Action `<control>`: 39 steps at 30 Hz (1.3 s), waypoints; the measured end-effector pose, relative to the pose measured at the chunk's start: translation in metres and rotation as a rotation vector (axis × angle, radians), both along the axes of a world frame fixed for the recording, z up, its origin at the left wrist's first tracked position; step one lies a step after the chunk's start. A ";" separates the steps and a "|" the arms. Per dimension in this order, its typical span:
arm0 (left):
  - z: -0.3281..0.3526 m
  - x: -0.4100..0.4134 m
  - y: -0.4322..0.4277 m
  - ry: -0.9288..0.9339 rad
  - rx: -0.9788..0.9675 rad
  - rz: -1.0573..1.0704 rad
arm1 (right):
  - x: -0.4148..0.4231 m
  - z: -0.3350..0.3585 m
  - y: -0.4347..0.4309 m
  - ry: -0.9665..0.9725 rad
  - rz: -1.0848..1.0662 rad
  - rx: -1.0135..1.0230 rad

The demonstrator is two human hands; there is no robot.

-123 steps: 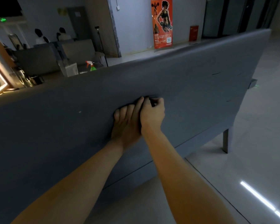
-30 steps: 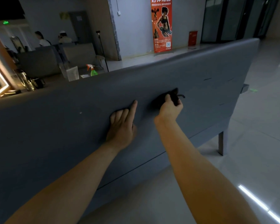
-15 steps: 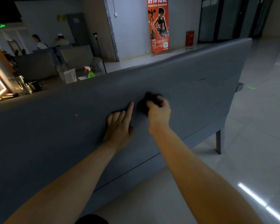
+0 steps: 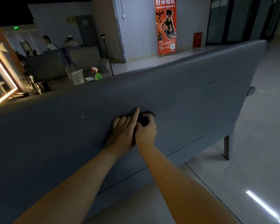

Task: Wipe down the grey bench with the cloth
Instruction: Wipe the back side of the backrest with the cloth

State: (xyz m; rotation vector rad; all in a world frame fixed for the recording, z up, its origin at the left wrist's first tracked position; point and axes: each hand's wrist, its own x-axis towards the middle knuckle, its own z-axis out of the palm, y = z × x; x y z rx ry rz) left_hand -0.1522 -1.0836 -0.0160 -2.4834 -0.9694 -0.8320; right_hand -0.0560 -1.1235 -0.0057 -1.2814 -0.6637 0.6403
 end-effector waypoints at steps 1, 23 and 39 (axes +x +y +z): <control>0.002 -0.001 0.000 -0.002 -0.014 0.001 | 0.004 0.001 -0.002 0.000 0.027 -0.018; -0.016 0.005 -0.005 0.043 0.065 0.102 | 0.017 -0.024 0.032 -0.067 -0.251 -0.211; -0.003 0.016 -0.025 -0.137 -0.017 0.083 | 0.027 0.034 0.018 -0.074 -0.254 -0.029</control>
